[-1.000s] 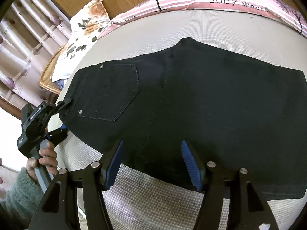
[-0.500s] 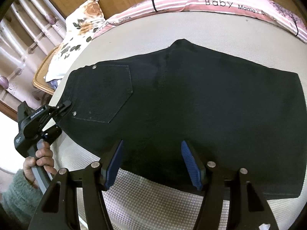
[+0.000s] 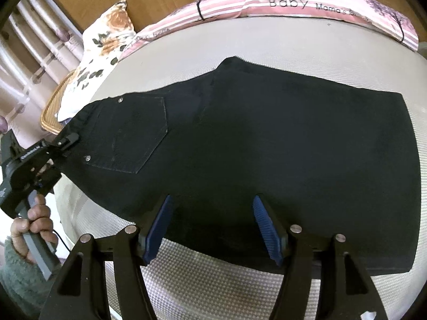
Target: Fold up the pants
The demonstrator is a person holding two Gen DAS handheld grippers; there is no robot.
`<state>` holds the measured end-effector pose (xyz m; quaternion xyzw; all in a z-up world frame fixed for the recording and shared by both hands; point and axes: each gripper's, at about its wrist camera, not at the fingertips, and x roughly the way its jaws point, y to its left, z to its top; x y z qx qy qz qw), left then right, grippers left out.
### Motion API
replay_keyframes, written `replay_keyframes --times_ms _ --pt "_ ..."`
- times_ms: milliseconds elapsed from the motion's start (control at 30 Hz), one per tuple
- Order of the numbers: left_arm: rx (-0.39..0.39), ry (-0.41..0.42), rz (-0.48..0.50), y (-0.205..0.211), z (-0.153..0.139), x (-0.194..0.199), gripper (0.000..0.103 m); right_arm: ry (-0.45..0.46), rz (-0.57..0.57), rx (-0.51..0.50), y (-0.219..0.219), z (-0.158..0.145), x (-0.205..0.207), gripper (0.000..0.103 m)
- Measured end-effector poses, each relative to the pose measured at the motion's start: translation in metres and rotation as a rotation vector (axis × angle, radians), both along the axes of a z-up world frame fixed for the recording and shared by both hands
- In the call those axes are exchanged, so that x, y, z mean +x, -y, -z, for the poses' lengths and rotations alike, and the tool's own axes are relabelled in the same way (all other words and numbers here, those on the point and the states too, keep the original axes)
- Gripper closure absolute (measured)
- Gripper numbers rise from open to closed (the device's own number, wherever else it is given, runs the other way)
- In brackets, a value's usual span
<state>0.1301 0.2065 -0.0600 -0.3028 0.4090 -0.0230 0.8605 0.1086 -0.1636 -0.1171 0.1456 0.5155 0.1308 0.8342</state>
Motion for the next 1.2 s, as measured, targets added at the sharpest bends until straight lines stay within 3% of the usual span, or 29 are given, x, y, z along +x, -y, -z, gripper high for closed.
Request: replay_keyframes --times_ms 467,633,767,1200 --pt "0.035 0.137 0.228 0.096 -0.071 0.018 0.079 0.039 0.147 0.076 0.064 -0.015 -0.008 0.041" --pt "0.026 0.139 0.305 0.128 -0.074 0.026 0.079 0.061 0.214 0.094 0.092 -0.024 -0.014 0.041" --pt "0.062 0.147 0.377 0.159 -0.073 0.033 0.079 0.076 0.272 0.104 0.115 -0.029 -0.023 0.04" --pt "0.051 0.119 0.653 0.275 -0.051 0.038 0.079 0.06 0.408 0.135 0.171 -0.026 -0.049 0.04"
